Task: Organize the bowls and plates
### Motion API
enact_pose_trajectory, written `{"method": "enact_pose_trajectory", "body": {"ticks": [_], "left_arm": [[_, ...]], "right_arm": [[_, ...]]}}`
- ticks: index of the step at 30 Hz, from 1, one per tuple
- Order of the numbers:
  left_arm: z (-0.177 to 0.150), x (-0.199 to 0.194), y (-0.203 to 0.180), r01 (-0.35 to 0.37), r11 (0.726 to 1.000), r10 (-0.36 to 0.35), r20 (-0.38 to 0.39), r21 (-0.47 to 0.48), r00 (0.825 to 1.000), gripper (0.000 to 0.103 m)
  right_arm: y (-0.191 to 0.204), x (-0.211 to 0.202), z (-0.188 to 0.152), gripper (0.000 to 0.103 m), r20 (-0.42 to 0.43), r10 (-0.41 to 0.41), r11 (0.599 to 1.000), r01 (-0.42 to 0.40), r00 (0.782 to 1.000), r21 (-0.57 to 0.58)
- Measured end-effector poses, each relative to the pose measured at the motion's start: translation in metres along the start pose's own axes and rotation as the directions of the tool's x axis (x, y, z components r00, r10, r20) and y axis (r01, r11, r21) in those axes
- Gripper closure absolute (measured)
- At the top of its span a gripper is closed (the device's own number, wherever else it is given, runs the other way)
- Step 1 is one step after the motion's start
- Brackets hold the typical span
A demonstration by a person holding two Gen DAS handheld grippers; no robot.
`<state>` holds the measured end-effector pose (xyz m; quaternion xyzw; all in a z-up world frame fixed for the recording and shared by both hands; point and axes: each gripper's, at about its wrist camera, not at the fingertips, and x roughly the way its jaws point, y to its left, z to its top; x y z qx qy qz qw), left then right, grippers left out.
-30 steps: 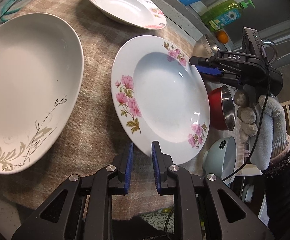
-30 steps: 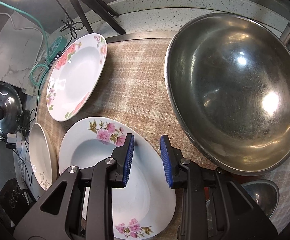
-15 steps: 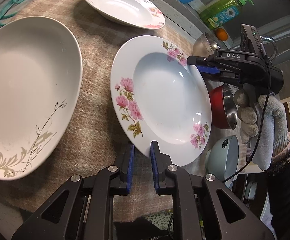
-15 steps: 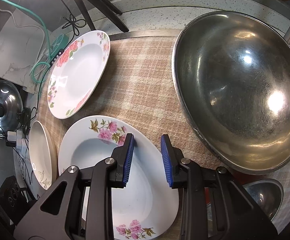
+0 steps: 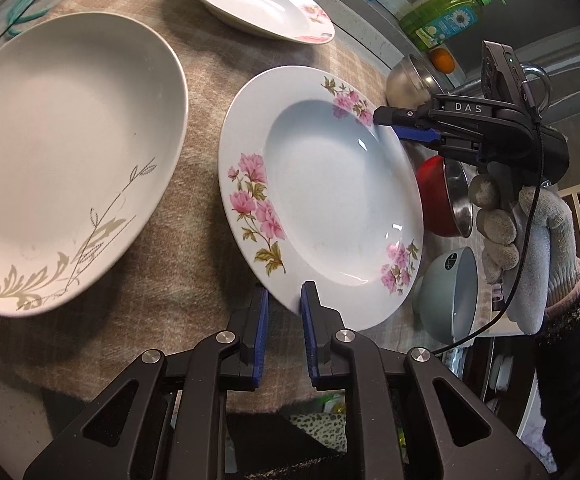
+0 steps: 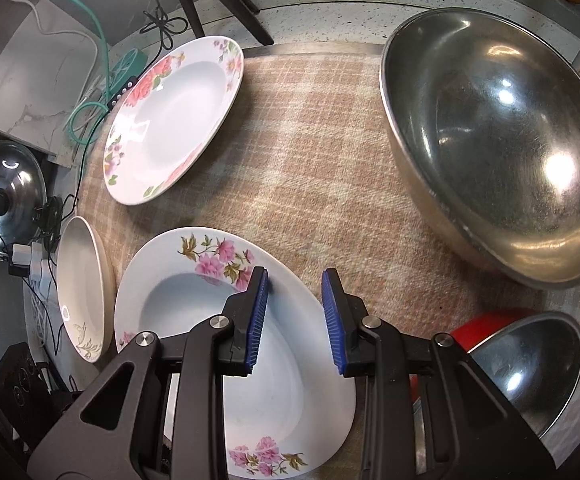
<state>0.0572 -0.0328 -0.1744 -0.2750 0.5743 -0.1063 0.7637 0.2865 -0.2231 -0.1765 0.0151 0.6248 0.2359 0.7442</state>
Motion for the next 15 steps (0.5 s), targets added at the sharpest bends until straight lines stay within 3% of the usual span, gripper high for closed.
{"method": "enact_pose_trajectory", "body": {"ticks": [15], "left_arm": [[-0.003, -0.003, 0.003, -0.008, 1.0, 0.008, -0.007, -0.016, 1.0, 0.089]], "right_arm": [[0.014, 0.003, -0.016, 0.074, -0.022, -0.018, 1.0, 0.018, 1.0, -0.025]]}}
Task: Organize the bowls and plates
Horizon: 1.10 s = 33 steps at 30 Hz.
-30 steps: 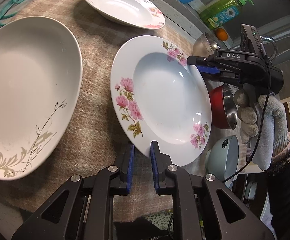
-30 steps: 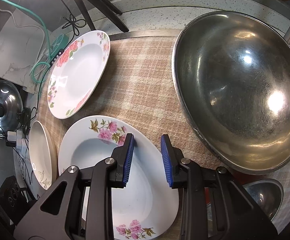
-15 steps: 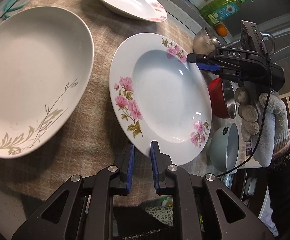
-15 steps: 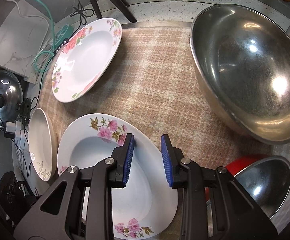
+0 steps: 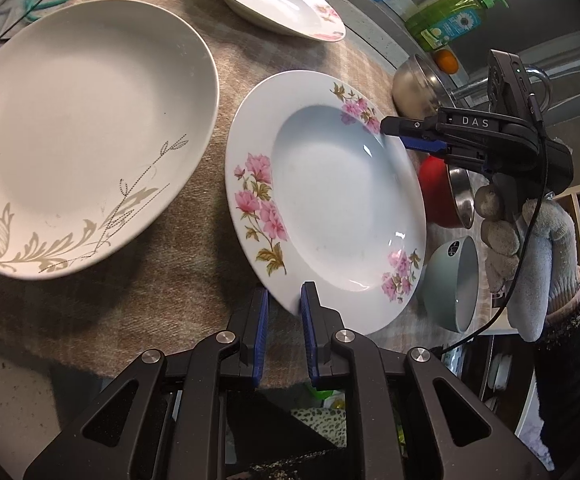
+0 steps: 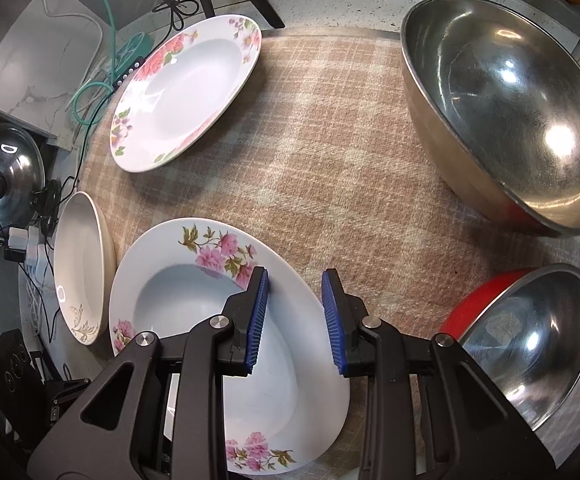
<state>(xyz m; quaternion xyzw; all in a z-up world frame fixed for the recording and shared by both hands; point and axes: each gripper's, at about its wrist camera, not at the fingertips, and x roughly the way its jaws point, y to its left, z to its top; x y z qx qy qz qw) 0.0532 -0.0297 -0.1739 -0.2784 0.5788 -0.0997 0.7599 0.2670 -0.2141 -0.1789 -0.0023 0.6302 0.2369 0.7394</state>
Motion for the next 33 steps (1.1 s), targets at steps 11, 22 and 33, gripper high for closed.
{"method": "enact_pose_trajectory", "body": {"ticks": [11, 22, 33], "left_arm": [[-0.001, -0.002, 0.004, -0.013, 1.0, 0.013, -0.005, 0.007, 1.0, 0.089], [-0.004, -0.004, 0.006, -0.034, 0.999, 0.034, -0.007, 0.037, 0.999, 0.089], [-0.005, -0.034, -0.012, -0.084, 0.983, 0.076, 0.058, 0.162, 0.995, 0.089]], "right_arm": [[0.003, -0.002, -0.018, 0.073, -0.025, -0.017, 1.0, 0.017, 1.0, -0.011], [0.003, -0.004, -0.024, 0.072, -0.048, -0.038, 0.999, 0.037, 0.998, -0.016], [0.018, -0.038, -0.02, 0.061, 0.068, -0.032, 0.999, 0.032, 0.997, -0.007]]}}
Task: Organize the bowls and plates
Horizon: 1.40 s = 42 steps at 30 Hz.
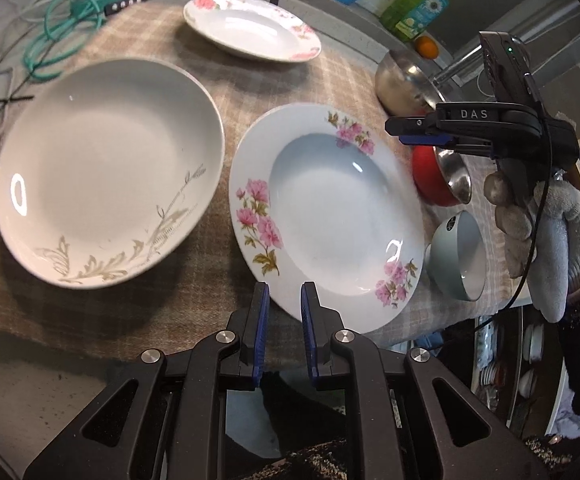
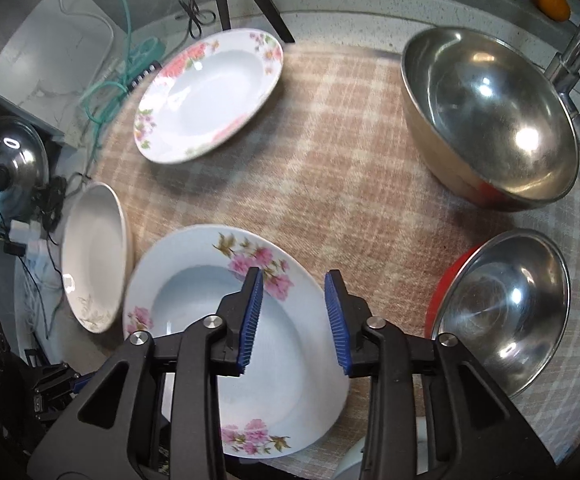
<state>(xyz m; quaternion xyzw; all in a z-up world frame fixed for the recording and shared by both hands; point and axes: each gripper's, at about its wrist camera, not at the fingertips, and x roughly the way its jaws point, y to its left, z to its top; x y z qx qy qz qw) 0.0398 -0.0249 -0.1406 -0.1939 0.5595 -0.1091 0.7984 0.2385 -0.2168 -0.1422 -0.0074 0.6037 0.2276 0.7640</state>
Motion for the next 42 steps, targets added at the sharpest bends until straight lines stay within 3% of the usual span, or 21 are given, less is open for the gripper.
{"method": "enact_pose_trajectory", "body": {"ticks": [2, 3, 5, 12, 16, 19, 22, 28, 31, 39, 42], "left_arm": [[0.005, -0.01, 0.0, -0.008, 1.0, 0.008, 0.03, 0.016, 1.0, 0.087], [0.01, -0.015, 0.001, -0.014, 1.0, 0.013, 0.047, 0.022, 0.999, 0.086], [0.022, -0.024, 0.006, -0.028, 0.999, 0.026, 0.087, 0.022, 0.996, 0.078], [0.082, -0.049, 0.039, -0.074, 0.997, 0.075, 0.195, -0.012, 0.978, 0.078], [0.128, -0.055, 0.06, -0.062, 0.998, 0.063, 0.21, -0.011, 0.976, 0.066], [0.161, -0.056, 0.08, -0.077, 0.997, 0.08, 0.224, -0.02, 0.971, 0.066], [0.186, -0.047, 0.09, -0.106, 0.994, 0.11, 0.213, -0.027, 0.971, 0.066], [0.215, -0.023, 0.101, -0.076, 0.996, 0.083, 0.162, -0.048, 0.983, 0.066], [0.229, -0.008, 0.107, -0.098, 0.994, 0.105, 0.14, -0.051, 0.985, 0.066], [0.261, 0.028, 0.122, -0.042, 0.994, 0.051, 0.082, -0.101, 0.995, 0.066], [0.27, 0.039, 0.126, -0.03, 0.993, 0.037, 0.066, -0.112, 0.997, 0.068]], "right_arm": [[0.003, -0.009, 0.004, 0.05, 0.036, 0.016, 1.0, -0.017, 0.999, 0.017], [0.006, -0.013, 0.006, 0.049, 0.052, 0.031, 0.999, -0.032, 0.998, 0.024], [0.014, -0.018, 0.011, 0.049, 0.079, 0.06, 0.997, -0.063, 0.995, 0.035], [0.034, -0.03, 0.028, 0.048, 0.145, 0.111, 0.992, -0.119, 0.983, 0.048], [0.036, -0.029, 0.042, 0.048, 0.165, 0.135, 0.985, -0.15, 0.977, 0.081], [0.033, -0.025, 0.053, 0.048, 0.181, 0.132, 0.983, -0.153, 0.975, 0.105], [0.028, -0.015, 0.066, 0.048, 0.188, 0.115, 0.982, -0.141, 0.975, 0.128], [0.019, 0.008, 0.082, 0.048, 0.158, 0.113, 0.976, -0.14, 0.981, 0.167], [0.014, 0.021, 0.093, 0.048, 0.149, 0.088, 0.976, -0.115, 0.985, 0.186], [0.0, 0.043, 0.112, 0.048, 0.132, 0.087, 0.963, -0.118, 0.987, 0.244], [-0.001, 0.05, 0.12, 0.056, 0.119, 0.077, 0.966, -0.103, 0.99, 0.237]]}}
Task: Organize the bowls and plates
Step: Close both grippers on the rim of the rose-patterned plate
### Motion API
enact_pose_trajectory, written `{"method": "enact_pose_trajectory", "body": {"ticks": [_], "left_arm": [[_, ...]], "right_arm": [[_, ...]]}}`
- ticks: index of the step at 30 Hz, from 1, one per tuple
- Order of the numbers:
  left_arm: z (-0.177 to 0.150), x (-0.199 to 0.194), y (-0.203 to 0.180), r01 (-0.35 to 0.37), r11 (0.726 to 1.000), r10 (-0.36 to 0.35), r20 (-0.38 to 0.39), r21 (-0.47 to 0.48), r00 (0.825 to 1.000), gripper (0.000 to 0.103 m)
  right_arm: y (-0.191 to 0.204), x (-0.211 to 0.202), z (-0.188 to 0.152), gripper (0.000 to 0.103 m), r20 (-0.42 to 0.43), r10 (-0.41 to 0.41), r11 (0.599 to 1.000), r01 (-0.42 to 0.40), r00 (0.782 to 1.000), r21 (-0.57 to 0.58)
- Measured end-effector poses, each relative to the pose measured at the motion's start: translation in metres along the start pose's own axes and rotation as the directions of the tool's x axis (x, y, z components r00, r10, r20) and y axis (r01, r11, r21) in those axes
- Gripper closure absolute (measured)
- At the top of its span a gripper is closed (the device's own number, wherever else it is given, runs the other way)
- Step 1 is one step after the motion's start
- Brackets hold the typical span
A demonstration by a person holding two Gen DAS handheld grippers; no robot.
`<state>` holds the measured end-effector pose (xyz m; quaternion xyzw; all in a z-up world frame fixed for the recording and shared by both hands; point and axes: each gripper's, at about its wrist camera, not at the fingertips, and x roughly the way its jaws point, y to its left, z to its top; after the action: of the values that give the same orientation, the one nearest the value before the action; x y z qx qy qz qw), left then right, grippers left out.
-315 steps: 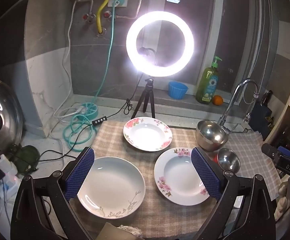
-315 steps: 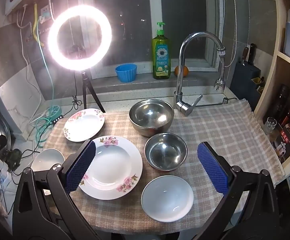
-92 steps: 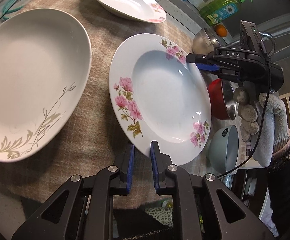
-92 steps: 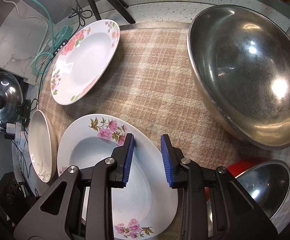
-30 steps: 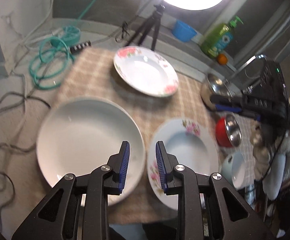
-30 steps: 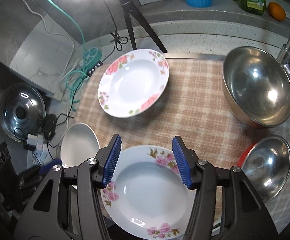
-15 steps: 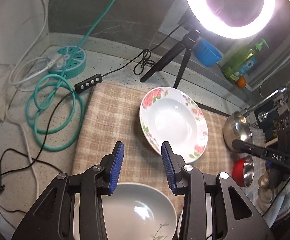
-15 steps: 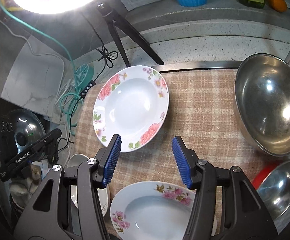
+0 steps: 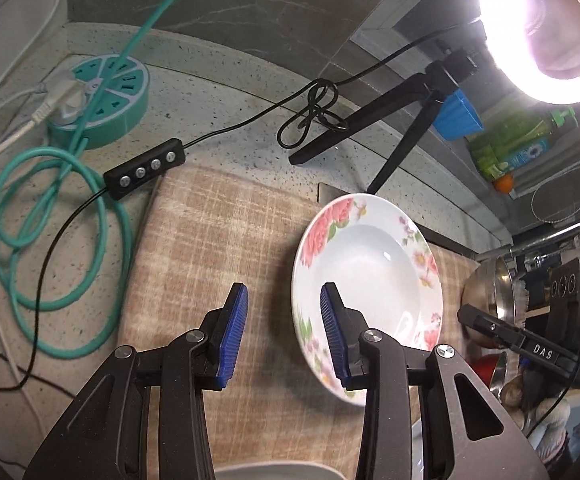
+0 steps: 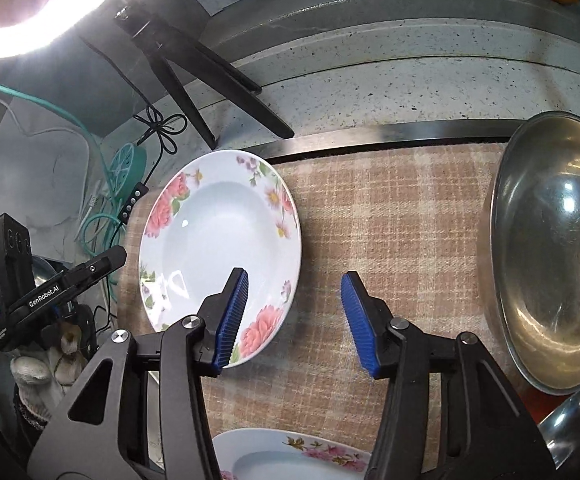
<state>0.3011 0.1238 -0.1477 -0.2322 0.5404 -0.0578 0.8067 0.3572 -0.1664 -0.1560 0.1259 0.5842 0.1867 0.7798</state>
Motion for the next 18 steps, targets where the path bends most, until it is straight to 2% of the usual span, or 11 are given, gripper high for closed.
{"method": "enact_pose_trajectory", "body": {"ticks": [3, 7, 10, 13, 18], "left_arm": [[0.005, 0.01, 0.0, -0.003, 1.0, 0.003, -0.022, 0.006, 1.0, 0.069], [0.01, 0.02, 0.0, 0.01, 1.0, -0.01, -0.048, 0.006, 0.999, 0.078], [0.012, 0.023, 0.0, 0.012, 1.0, -0.011, -0.058, 0.013, 0.998, 0.086], [0.013, 0.025, -0.002, 0.009, 1.0, -0.007, -0.063, 0.026, 0.998, 0.087], [0.015, 0.03, -0.007, 0.003, 0.998, 0.001, -0.073, 0.056, 0.997, 0.092]], "right_arm": [[-0.001, 0.007, 0.005, 0.057, -0.013, 0.003, 1.0, -0.003, 1.0, 0.005], [0.001, 0.017, 0.011, 0.06, -0.024, -0.013, 1.0, 0.012, 1.0, -0.01], [-0.002, 0.025, 0.014, 0.07, -0.043, -0.011, 1.0, 0.01, 0.999, -0.006], [-0.004, 0.029, 0.014, 0.074, -0.053, -0.004, 1.0, 0.004, 0.999, -0.002], [-0.002, 0.034, 0.014, 0.087, -0.07, 0.006, 1.0, -0.007, 0.998, -0.014]]}}
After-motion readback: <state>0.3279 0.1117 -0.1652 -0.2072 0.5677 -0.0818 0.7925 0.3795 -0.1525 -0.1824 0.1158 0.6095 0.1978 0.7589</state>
